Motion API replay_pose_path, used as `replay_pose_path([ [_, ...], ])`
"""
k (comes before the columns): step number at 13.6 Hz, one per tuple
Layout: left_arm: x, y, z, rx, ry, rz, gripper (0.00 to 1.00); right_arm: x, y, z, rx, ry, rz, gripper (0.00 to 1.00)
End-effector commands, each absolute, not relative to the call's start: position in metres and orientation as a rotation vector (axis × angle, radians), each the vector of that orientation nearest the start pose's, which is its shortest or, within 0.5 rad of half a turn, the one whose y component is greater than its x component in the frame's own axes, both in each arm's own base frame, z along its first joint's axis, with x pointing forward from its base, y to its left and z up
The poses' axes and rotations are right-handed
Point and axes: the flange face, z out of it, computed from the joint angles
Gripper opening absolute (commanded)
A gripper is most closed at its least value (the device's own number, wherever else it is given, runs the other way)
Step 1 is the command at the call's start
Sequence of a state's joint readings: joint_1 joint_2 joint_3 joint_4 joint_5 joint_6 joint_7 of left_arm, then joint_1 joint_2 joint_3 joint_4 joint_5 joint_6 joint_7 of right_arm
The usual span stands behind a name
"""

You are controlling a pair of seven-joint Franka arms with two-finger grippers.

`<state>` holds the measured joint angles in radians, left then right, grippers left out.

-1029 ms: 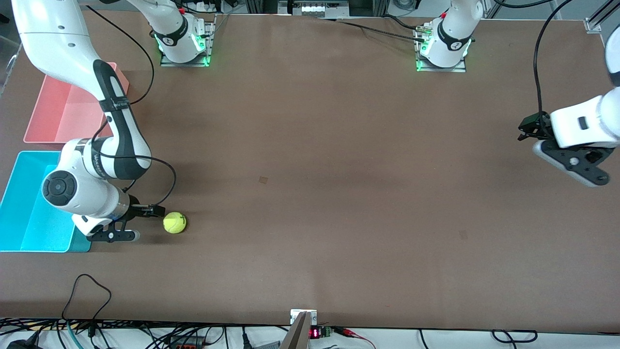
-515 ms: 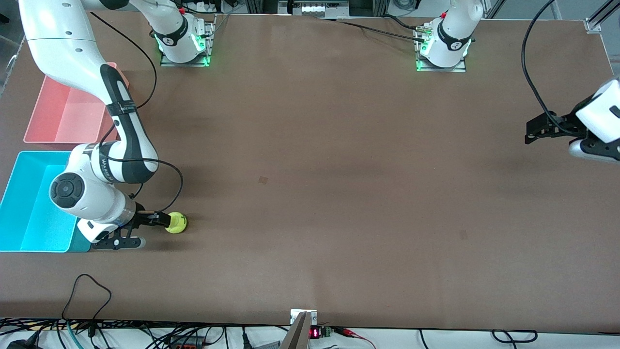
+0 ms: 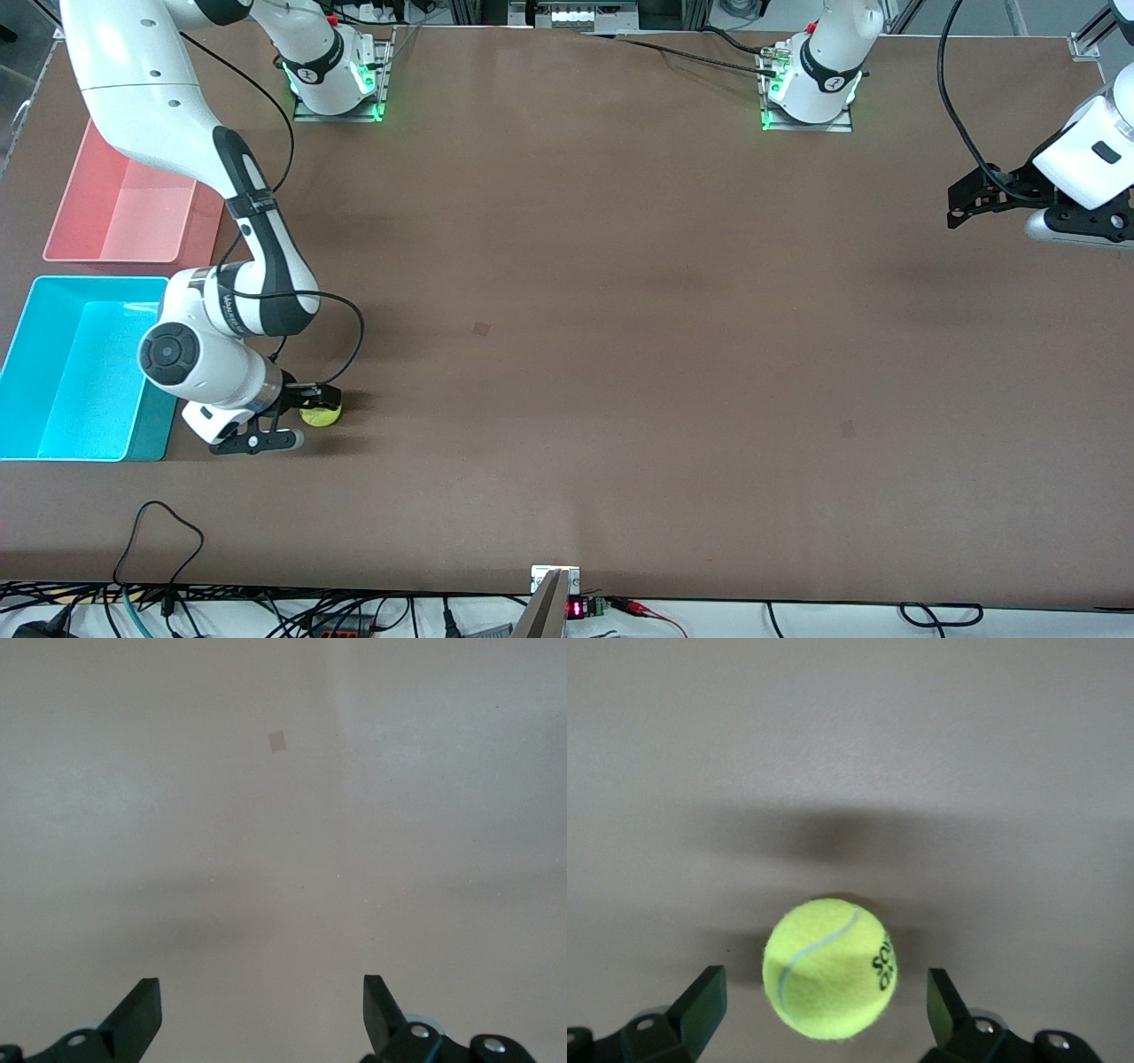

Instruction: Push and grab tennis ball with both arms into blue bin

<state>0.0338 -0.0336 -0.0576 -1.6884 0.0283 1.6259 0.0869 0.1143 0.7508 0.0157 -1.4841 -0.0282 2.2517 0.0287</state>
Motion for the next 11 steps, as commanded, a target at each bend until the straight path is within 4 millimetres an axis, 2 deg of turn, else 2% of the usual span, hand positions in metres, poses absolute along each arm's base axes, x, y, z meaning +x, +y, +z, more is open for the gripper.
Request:
replay_pose_path([
  [1,0.54,-0.016,0.594,-3.119,0.176,0.053,1.0,0.718,0.091,0.22,-3.157,-0.231,-0.025,1.0],
  [5,0.542,-0.014,0.594,-3.12,0.171,0.058,1.0,0.715,0.09,0.201,-3.162,-0.247,0.001,1.0],
  [11,0.542,-0.02,0.597,-3.119,0.183,0.068,1.0,0.714,0.09,0.191,-3.163,-0.251,-0.001,1.0],
])
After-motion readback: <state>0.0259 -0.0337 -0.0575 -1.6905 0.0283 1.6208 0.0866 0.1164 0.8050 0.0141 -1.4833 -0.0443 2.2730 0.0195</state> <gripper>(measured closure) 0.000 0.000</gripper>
